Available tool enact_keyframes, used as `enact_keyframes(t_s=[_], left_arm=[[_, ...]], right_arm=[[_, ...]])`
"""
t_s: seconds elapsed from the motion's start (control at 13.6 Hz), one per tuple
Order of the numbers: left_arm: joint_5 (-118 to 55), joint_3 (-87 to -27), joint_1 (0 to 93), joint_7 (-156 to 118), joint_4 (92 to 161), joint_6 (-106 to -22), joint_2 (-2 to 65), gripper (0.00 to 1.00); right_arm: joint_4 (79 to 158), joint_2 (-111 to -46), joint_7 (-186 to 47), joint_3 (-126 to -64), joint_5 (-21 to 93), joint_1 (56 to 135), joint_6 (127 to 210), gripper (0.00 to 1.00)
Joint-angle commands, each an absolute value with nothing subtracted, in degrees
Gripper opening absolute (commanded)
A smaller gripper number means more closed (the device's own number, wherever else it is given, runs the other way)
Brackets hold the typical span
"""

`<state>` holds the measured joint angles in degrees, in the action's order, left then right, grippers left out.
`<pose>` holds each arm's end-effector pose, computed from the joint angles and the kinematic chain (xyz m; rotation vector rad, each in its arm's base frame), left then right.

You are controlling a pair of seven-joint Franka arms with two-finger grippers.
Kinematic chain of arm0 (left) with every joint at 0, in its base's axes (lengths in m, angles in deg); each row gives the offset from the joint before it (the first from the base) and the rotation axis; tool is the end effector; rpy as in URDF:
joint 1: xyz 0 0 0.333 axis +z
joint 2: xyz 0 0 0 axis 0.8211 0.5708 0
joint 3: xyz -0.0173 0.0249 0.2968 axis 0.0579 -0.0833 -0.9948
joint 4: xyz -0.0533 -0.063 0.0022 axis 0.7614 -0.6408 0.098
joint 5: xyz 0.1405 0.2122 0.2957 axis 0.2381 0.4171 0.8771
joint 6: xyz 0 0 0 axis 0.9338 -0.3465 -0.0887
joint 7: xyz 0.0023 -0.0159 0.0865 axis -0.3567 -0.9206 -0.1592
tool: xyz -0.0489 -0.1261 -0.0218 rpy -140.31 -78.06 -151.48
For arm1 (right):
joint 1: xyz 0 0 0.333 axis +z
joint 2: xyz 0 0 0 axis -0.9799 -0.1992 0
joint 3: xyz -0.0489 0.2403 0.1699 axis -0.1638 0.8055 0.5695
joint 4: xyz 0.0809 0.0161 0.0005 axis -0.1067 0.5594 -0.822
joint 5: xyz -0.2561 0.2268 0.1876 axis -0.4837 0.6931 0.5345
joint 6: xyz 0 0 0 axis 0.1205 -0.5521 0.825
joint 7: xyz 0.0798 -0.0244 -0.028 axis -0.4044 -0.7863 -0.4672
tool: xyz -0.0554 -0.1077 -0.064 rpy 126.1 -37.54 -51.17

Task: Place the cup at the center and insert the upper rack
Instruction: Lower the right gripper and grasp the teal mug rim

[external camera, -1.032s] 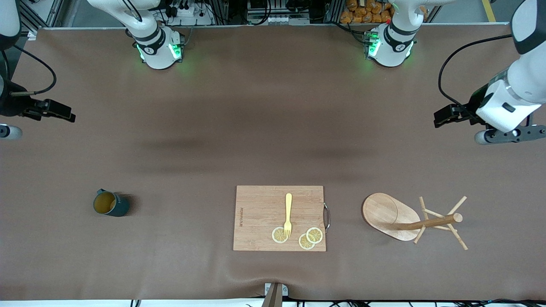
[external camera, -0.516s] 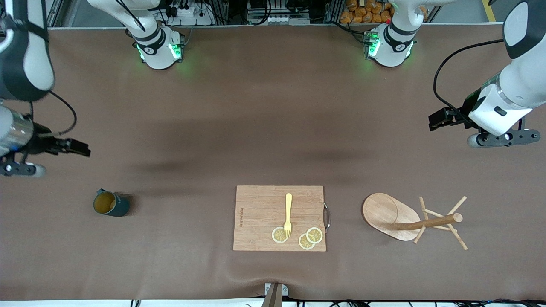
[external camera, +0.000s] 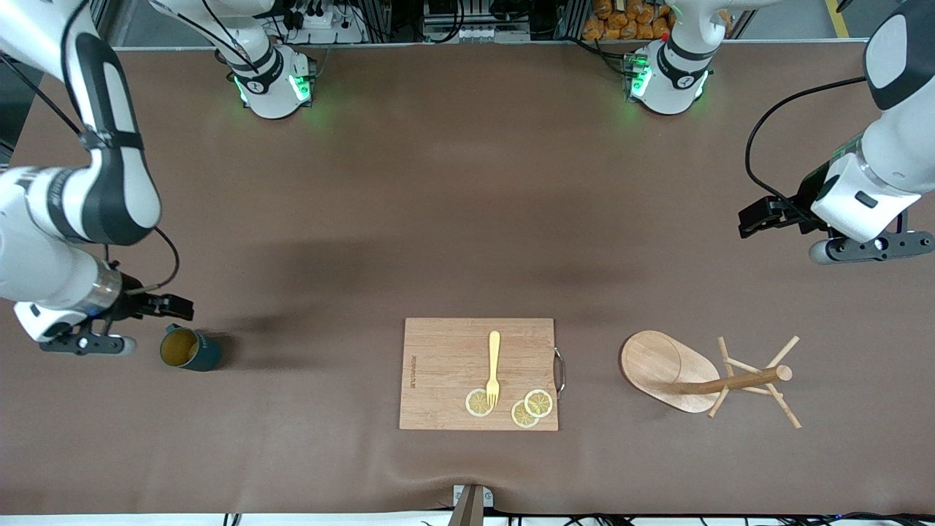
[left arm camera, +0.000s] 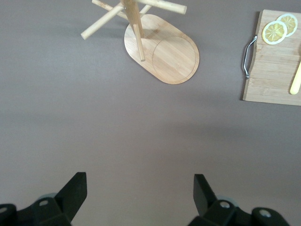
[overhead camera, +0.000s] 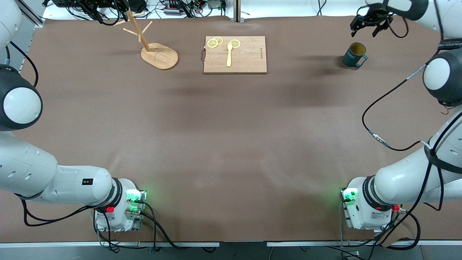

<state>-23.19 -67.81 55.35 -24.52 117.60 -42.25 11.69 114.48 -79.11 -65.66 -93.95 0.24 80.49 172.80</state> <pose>0.5797 -0.0702 0.5186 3.1183 0.1300 -0.0598 0.6600 -0.0217 0.3271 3.1278 -0.0415 0.0266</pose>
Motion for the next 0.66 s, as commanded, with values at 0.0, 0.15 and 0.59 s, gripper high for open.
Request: enact_keyframes(t_s=[0.0, 0.15, 0.59], left_arm=[[-22.69, -67.67, 55.63, -24.18, 116.68, -42.23, 11.80, 1.00], [-22.60, -67.76, 55.63, -24.01, 116.68, -41.62, 11.54, 1.00], [-22.86, -67.67, 55.19, -25.06, 116.06, -42.14, 11.71, 1.00]], right_arm=[[113.41, -82.52, -69.46, -94.35, 0.41, 81.41, 178.07, 1.00], [113.32, -84.98, -72.80, -94.35, 0.40, 81.23, 181.59, 1.00], [113.32, -89.21, -74.66, -94.35, 0.49, 80.97, 185.56, 1.00]])
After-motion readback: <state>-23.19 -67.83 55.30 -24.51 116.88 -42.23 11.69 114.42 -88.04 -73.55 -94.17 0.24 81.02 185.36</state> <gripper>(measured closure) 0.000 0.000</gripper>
